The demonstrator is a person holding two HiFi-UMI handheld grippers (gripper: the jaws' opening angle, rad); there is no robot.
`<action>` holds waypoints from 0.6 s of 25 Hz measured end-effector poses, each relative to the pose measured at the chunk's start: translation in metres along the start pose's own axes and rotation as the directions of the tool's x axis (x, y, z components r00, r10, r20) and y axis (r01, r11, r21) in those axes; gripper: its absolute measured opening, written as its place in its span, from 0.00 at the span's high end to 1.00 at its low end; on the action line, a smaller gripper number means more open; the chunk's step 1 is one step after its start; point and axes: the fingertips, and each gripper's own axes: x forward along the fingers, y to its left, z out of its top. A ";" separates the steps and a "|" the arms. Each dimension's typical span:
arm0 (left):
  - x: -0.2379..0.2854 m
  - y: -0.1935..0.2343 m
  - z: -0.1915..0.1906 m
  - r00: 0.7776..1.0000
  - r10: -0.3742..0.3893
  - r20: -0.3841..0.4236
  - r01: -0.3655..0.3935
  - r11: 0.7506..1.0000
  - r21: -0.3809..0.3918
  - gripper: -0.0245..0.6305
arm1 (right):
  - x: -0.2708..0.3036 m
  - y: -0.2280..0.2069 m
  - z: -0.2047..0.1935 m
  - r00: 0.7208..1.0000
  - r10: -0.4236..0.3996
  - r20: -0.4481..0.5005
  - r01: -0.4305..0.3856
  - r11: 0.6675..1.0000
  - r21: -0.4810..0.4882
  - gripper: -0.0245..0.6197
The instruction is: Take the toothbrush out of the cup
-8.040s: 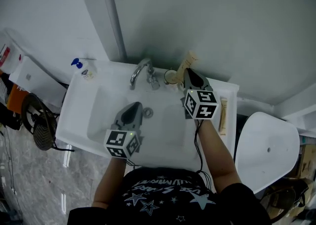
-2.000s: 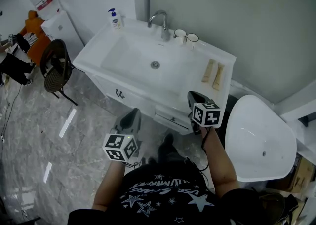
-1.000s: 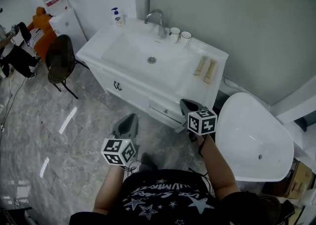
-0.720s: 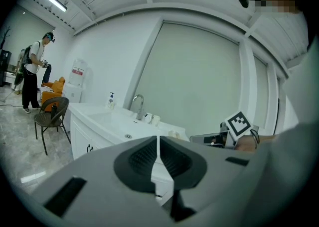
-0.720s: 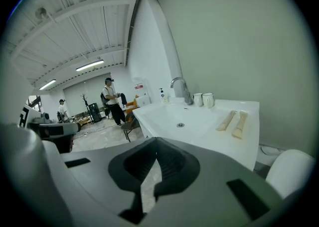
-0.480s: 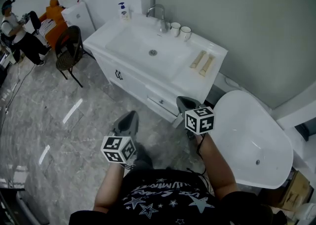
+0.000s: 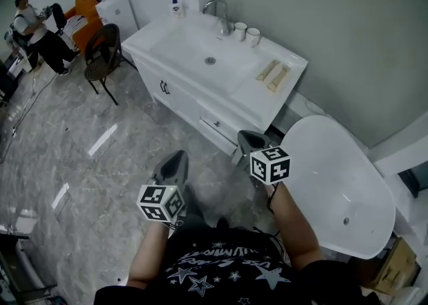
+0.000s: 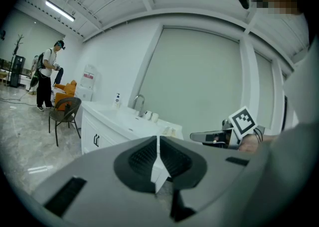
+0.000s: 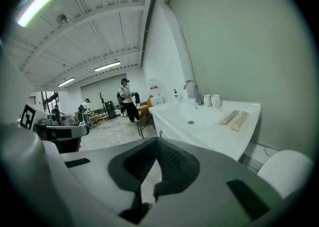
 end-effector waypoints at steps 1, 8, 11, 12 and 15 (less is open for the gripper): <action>-0.005 -0.003 -0.003 1.000 0.005 0.000 -0.005 1.000 -0.003 0.92 | -0.005 0.004 -0.002 1.000 0.007 0.005 -0.007 1.000 -0.008 0.94; -0.033 -0.016 -0.026 1.000 0.029 -0.012 -0.030 0.999 -0.022 0.92 | -0.028 0.021 -0.023 1.000 0.030 -0.008 -0.030 0.999 -0.023 0.94; -0.041 -0.018 -0.035 0.999 0.040 -0.019 -0.040 0.999 -0.034 0.92 | -0.032 0.027 -0.031 0.999 0.038 -0.019 -0.039 0.999 -0.032 0.94; -0.043 -0.018 -0.038 0.999 0.043 -0.020 -0.043 0.998 -0.038 0.92 | -0.033 0.029 -0.034 0.999 0.040 -0.023 -0.040 0.999 -0.032 0.94; -0.048 -0.018 -0.044 0.999 0.048 -0.021 -0.049 0.998 -0.043 0.92 | -0.035 0.032 -0.041 0.999 0.042 -0.033 -0.043 0.999 -0.028 0.94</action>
